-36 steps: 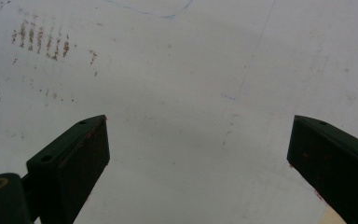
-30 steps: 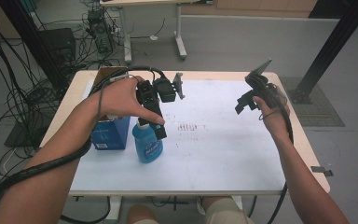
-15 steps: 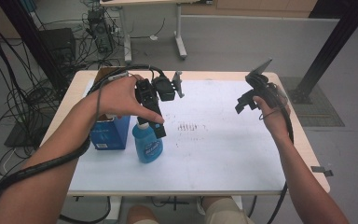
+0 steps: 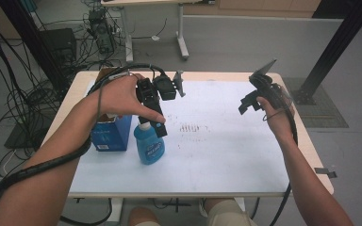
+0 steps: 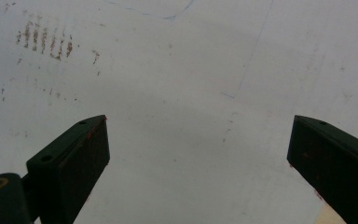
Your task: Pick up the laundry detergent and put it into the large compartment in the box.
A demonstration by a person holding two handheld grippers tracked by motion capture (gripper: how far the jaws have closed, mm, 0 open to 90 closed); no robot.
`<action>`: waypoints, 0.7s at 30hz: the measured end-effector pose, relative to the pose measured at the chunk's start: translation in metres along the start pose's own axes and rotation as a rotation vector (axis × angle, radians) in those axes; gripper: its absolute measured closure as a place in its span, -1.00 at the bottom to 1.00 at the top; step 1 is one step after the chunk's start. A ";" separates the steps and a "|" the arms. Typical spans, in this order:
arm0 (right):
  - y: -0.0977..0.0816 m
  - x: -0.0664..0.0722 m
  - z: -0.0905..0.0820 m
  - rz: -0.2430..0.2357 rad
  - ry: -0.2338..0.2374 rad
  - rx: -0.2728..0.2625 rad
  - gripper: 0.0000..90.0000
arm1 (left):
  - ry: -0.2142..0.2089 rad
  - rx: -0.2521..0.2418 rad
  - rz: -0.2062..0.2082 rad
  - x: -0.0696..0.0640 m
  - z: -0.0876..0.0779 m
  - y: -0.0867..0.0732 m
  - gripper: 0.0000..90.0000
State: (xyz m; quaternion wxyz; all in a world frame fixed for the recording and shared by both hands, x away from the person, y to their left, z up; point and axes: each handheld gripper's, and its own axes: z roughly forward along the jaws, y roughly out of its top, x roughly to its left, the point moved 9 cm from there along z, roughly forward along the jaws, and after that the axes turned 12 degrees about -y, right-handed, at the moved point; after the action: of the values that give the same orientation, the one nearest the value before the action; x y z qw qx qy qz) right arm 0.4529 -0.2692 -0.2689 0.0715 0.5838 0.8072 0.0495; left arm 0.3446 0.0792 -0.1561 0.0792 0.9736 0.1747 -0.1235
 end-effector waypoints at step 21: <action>-0.004 -0.001 -0.004 0.004 -0.011 0.000 -0.87 | 0.042 0.003 -0.059 0.022 -0.009 -0.008 -0.82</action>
State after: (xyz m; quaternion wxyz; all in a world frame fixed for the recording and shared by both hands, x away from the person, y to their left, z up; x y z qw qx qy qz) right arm 0.4492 -0.2711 -0.2656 0.0758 0.5856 0.8057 0.0463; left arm 0.3639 0.0956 -0.1545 0.0705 0.9706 0.2046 -0.1056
